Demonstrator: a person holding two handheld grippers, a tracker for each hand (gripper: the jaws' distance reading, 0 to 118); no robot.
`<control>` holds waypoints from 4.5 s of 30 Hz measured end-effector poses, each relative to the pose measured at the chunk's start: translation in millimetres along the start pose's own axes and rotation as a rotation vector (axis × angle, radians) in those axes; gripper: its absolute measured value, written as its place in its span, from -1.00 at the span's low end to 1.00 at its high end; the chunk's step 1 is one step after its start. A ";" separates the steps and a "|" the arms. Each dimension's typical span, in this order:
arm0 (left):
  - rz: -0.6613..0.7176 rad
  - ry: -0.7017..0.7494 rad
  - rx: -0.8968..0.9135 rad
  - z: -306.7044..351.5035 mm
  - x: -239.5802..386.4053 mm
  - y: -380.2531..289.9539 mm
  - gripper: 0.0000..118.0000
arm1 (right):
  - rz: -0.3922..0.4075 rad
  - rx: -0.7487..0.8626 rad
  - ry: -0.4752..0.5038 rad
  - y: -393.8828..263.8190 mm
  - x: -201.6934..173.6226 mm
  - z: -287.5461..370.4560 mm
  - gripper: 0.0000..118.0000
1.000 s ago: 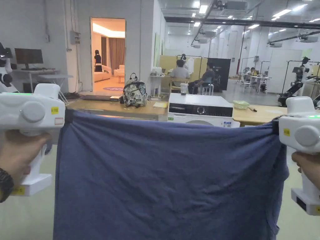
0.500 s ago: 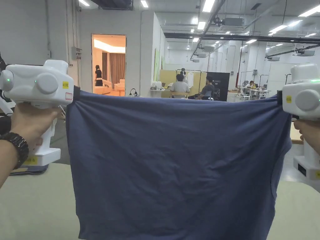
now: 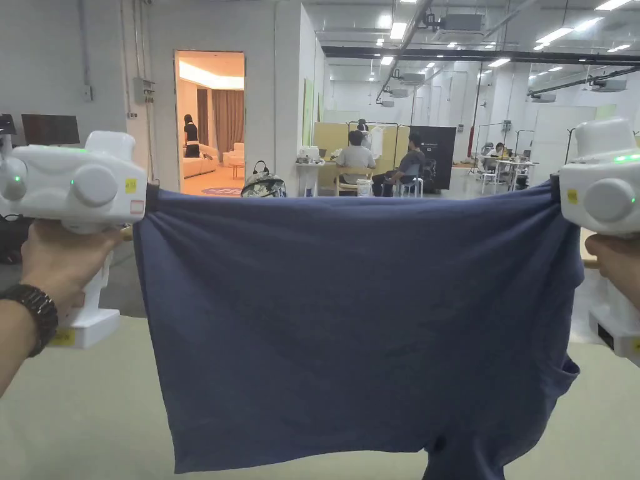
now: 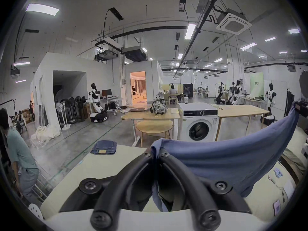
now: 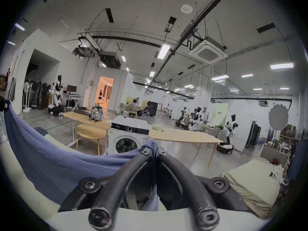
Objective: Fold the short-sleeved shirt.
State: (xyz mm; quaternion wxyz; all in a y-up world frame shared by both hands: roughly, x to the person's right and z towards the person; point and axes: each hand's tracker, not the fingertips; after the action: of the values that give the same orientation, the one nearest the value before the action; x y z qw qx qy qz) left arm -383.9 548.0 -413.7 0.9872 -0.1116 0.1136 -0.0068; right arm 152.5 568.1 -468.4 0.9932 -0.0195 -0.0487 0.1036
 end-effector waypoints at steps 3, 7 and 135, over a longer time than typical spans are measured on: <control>-0.006 -0.013 -0.047 -3.0 -3.8 -36.6 -1.00 | 0.009 -0.027 0.004 -34.1 -3.0 13.6 -0.98; -0.007 -0.036 -0.090 6.4 -5.3 -93.9 -1.00 | 0.056 -0.083 0.020 -89.2 -6.0 33.2 -0.98; -0.058 -0.153 -0.661 -127.6 29.2 -322.9 -1.00 | -0.052 -1.082 0.245 -439.3 -44.8 -100.2 0.16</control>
State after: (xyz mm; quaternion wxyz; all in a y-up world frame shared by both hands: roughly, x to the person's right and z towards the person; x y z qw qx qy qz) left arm -380.4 204.2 -469.7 0.9027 -0.4290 0.0318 0.0108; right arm 208.6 126.4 -550.7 0.8421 -0.5378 0.0203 0.0363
